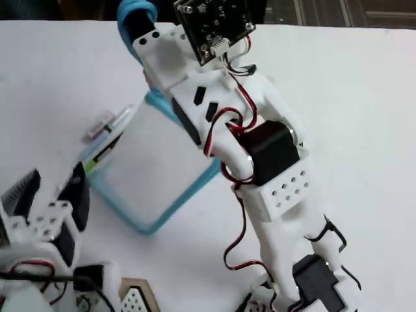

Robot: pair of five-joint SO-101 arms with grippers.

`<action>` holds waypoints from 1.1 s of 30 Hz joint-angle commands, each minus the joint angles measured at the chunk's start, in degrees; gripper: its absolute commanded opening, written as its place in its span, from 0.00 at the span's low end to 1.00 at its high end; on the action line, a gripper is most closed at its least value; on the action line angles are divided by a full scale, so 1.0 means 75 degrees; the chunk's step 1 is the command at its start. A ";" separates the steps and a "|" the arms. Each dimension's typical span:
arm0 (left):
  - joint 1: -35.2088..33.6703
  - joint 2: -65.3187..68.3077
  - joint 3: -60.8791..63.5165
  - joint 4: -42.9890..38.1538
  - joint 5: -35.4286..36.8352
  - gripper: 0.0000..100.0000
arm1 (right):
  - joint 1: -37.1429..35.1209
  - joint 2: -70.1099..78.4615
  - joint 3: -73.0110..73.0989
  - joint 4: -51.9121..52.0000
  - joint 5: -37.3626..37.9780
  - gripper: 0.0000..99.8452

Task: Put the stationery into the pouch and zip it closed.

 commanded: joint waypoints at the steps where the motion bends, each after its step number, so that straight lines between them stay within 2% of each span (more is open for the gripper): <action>1: 0.0463 -0.0416 0.0152 0.0000 -0.0129 0.23 | 0.0006 -0.0018 -0.0328 -0.0287 -0.0012 0.02; 6: 0.1799 -0.0522 0.0879 -0.0012 -0.0117 0.23 | 0.0006 0.0076 -0.0316 -0.0264 -0.0012 0.02; 9: 0.2116 -0.0510 0.1641 -0.0375 0.0000 0.23 | 0.0006 0.0100 -0.0328 -0.0252 -0.0012 0.02; 12: 0.1928 -0.0510 0.2215 -0.1020 0.0457 0.25 | 0.0006 0.0135 -0.0328 -0.0240 -0.0012 0.02; 15: 0.1612 -0.0510 0.2508 -0.1465 0.0445 0.28 | 0.0006 0.0100 -0.0328 -0.0240 -0.0012 0.02; 20: 0.1272 -0.0498 0.2614 -0.2098 -0.0316 0.28 | 0.0006 0.0088 -0.0328 -0.0229 0.0000 0.02; 24: 0.0838 -0.0170 0.2637 -0.2872 -0.0340 0.28 | -0.0041 0.0088 -0.0328 -0.0229 0.0000 0.02; 25: 0.0674 0.0053 0.2626 -0.3059 -0.0199 0.28 | -0.0076 0.0088 -0.0328 -0.0205 0.0000 0.02; 29: -0.0182 0.1108 0.2614 -0.3962 0.1430 0.29 | -0.0334 -0.0123 -0.0328 0.0182 0.0000 0.02; 33: -0.0287 0.2221 0.1993 -0.4161 0.2016 0.29 | -0.0463 -0.0463 -0.0328 0.0369 0.0000 0.02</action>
